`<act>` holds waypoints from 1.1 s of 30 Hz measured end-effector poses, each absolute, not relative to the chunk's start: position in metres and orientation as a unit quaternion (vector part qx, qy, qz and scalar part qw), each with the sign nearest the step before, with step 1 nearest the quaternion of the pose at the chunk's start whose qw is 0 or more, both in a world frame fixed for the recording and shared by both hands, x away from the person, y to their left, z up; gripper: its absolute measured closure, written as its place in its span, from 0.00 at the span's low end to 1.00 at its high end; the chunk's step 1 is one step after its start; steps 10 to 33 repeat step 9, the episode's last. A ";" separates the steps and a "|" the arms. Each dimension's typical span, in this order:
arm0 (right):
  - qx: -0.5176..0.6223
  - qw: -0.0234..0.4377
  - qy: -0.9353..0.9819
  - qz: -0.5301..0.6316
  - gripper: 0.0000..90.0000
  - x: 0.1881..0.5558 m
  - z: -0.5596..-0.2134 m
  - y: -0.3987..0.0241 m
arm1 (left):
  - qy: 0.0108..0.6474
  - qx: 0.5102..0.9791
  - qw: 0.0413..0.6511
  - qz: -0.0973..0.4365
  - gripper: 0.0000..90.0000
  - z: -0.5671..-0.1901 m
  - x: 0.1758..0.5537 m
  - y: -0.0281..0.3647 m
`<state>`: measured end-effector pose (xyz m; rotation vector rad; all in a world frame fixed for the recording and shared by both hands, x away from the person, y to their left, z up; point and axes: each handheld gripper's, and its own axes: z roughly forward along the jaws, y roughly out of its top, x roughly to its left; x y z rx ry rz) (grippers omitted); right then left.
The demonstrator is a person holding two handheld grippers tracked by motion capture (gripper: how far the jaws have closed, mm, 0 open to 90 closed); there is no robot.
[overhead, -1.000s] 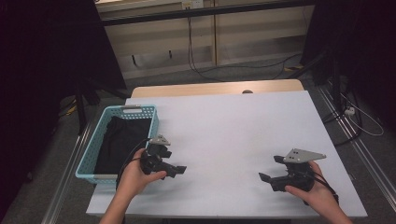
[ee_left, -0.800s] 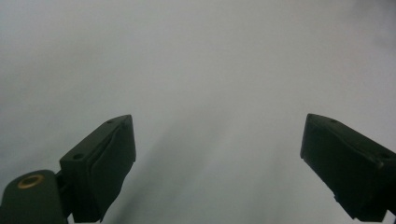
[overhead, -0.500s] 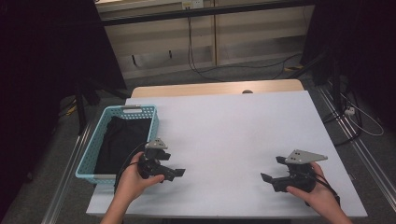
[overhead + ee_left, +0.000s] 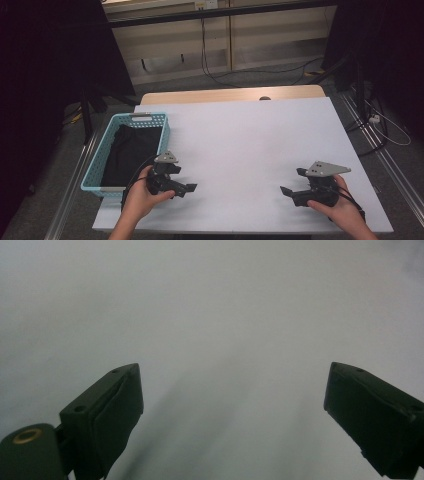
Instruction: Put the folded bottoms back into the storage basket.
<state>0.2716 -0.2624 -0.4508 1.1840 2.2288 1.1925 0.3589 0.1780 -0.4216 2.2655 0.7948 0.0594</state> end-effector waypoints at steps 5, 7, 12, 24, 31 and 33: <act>0.420 0.180 0.783 0.421 0.15 0.271 -0.450 -0.264 | 0.307 0.880 0.362 0.027 0.10 -0.422 0.357 0.178; 0.419 0.183 0.784 0.420 0.15 0.272 -0.450 -0.264 | 0.308 0.879 0.364 0.026 0.10 -0.422 0.356 0.178; 0.417 0.187 0.785 0.418 0.15 0.272 -0.450 -0.264 | 0.307 0.880 0.361 0.028 0.10 -0.422 0.356 0.178; 0.417 0.187 0.785 0.418 0.15 0.272 -0.450 -0.264 | 0.307 0.880 0.361 0.028 0.10 -0.422 0.356 0.178; 0.417 0.187 0.785 0.418 0.15 0.272 -0.450 -0.264 | 0.307 0.880 0.361 0.028 0.10 -0.422 0.356 0.178; 0.417 0.187 0.785 0.418 0.15 0.272 -0.450 -0.264 | 0.307 0.880 0.361 0.028 0.10 -0.422 0.356 0.178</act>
